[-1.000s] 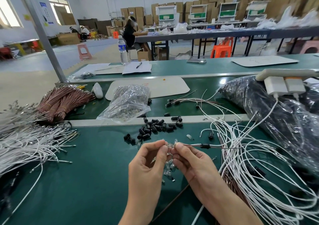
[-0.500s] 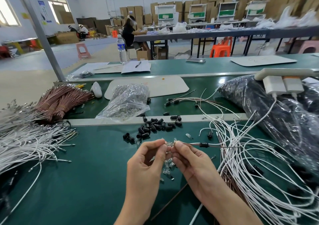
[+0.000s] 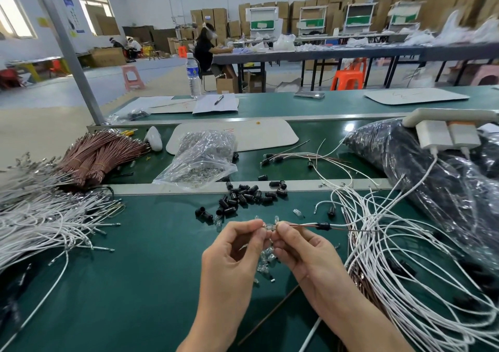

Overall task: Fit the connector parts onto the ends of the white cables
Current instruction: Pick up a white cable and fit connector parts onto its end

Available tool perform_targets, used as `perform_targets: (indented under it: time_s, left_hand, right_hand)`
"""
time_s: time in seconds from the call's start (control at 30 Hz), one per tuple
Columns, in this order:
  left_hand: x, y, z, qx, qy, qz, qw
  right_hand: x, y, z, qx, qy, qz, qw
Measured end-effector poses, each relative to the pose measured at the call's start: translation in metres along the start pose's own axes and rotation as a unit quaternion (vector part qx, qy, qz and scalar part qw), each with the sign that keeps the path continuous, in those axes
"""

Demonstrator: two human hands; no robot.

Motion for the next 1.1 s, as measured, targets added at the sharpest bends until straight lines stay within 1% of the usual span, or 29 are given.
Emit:
perform_targets:
  time_s: [0.13, 0.3, 0.47, 0.73, 0.83, 0.9, 1.1]
  left_hand:
    - [0.000, 0.002, -0.003, 0.016, 0.001, -0.017, 1.000]
    - [0.001, 0.004, -0.006, 0.040, 0.001, -0.036, 0.999]
    - [0.001, 0.004, -0.008, 0.026, 0.004, -0.027, 0.999]
    - [0.001, 0.002, -0.010, 0.018, 0.008, -0.022, 1.000]
    - [0.001, 0.002, -0.011, 0.028, 0.003, -0.025, 0.999]
    - [0.002, 0.003, -0.011, 0.043, -0.007, -0.032, 0.999]
    - [0.003, 0.002, -0.009, 0.130, -0.052, -0.095, 0.986]
  right_hand:
    - [-0.001, 0.003, -0.004, -0.048, 0.028, 0.001, 0.998]
    - [0.000, 0.005, -0.003, -0.074, 0.045, 0.008, 0.996]
    - [0.000, 0.005, 0.000, -0.066, 0.045, 0.006, 0.997]
    - [0.001, 0.003, 0.003, -0.040, 0.020, 0.004, 0.999]
    - [0.002, 0.003, 0.004, -0.050, 0.017, -0.002, 0.999]
    - [0.002, 0.004, 0.002, -0.066, 0.021, -0.001, 0.998]
    - [0.004, 0.007, -0.002, -0.087, 0.007, -0.008, 0.996]
Point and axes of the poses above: each hand's wrist, its own x-axis towards the middle knuckle, its own y-axis out of the back of the hand, z = x × y, the point moved 6 cm from there along x, towards the middle knuckle, and after that the axes turned 5 degrees about -y, right-handed, at the moved point
